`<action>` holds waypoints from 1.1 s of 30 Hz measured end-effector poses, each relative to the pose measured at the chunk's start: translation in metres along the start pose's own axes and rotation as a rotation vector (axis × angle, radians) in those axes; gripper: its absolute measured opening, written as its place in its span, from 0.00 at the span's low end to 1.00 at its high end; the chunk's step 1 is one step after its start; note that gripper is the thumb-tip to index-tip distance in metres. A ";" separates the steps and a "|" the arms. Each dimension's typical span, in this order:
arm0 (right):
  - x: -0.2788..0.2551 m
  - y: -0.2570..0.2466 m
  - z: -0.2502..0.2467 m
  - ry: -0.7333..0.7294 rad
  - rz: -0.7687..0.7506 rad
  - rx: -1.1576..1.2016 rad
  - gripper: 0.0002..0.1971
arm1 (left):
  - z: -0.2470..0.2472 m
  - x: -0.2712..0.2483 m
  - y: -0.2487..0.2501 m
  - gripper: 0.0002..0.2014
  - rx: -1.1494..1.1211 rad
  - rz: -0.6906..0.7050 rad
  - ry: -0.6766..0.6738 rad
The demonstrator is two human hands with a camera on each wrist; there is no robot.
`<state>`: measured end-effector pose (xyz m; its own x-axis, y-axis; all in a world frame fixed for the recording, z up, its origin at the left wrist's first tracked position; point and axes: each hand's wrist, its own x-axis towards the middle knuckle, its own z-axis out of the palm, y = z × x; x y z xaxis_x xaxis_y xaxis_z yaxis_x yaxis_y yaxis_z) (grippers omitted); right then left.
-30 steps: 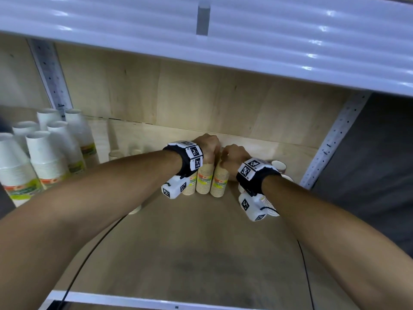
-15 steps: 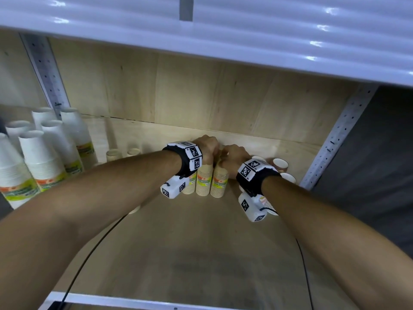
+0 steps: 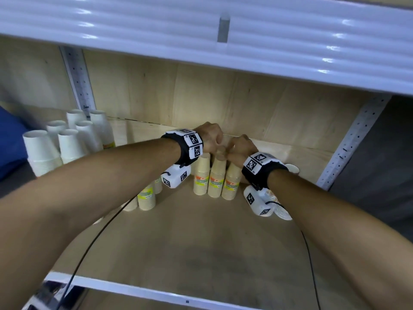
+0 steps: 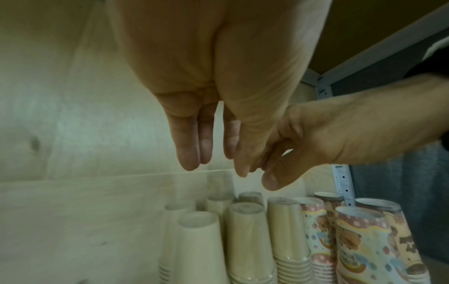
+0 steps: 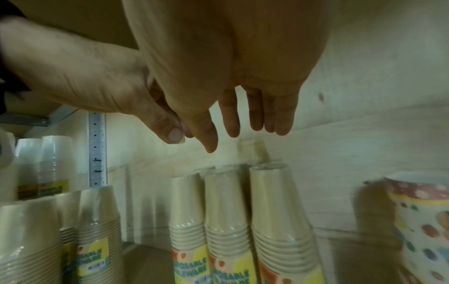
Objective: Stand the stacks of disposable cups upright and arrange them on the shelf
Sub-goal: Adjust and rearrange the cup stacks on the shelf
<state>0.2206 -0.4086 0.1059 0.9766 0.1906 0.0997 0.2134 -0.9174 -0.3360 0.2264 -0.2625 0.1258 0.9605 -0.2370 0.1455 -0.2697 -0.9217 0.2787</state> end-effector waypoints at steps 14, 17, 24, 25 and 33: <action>0.000 -0.112 0.034 0.022 -0.253 0.031 0.19 | -0.063 -0.073 -0.090 0.16 0.065 -0.253 0.087; -0.005 -0.134 0.044 -0.008 -0.308 0.055 0.17 | -0.066 -0.093 -0.106 0.17 0.066 -0.318 0.067; -0.019 -0.167 0.070 -0.105 -0.392 0.102 0.14 | -0.058 -0.130 -0.122 0.19 0.133 -0.406 -0.019; -0.020 -0.170 0.073 -0.117 -0.388 0.110 0.16 | -0.056 -0.133 -0.123 0.19 0.170 -0.407 -0.034; -0.023 -0.182 0.092 -0.160 -0.384 0.151 0.11 | -0.034 -0.151 -0.134 0.17 0.259 -0.388 -0.020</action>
<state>0.1621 -0.2136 0.0782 0.8148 0.5708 0.1016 0.5519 -0.7100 -0.4375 0.1151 -0.0933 0.0984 0.9889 0.1371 0.0579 0.1335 -0.9891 0.0621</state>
